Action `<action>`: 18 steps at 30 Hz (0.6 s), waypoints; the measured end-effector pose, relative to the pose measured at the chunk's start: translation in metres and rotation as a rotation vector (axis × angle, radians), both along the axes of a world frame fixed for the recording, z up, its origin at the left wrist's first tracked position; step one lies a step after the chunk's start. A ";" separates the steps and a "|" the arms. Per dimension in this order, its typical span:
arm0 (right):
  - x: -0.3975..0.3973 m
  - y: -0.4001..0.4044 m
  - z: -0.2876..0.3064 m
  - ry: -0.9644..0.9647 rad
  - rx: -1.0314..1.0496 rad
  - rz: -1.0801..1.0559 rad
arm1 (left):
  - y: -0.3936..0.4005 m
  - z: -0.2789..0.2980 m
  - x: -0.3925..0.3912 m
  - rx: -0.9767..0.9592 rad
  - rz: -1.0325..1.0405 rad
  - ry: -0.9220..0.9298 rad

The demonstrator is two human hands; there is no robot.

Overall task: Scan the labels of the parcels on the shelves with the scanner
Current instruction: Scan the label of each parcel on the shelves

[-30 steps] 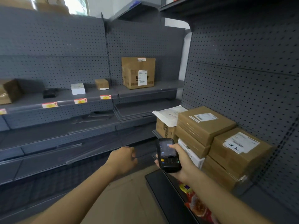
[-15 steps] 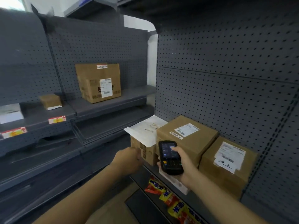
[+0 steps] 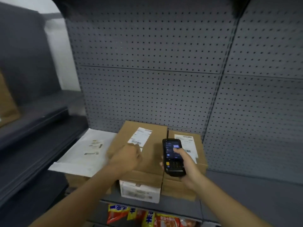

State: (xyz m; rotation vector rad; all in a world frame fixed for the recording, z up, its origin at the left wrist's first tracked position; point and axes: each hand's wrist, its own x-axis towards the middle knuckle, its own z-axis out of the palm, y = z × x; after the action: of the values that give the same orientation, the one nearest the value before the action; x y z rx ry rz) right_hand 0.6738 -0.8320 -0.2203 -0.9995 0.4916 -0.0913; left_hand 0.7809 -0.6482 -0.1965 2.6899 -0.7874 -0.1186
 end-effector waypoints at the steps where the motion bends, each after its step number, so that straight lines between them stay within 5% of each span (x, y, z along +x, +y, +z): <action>1: -0.003 -0.006 -0.001 0.010 -0.021 -0.047 | -0.011 0.000 0.002 -0.020 -0.039 -0.020; 9: -0.033 -0.069 -0.018 0.110 -0.168 -0.349 | -0.106 -0.015 -0.006 -0.174 -0.278 0.055; 18: -0.026 -0.110 -0.031 0.144 -0.146 -0.432 | -0.175 -0.042 -0.005 -0.081 -0.128 0.340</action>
State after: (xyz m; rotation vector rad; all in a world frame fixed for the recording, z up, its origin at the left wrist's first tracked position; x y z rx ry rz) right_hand 0.6481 -0.9422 -0.2517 -1.0334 0.8375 -0.4489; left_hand 0.7754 -0.8228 -0.2385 2.4478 -0.8334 -0.5461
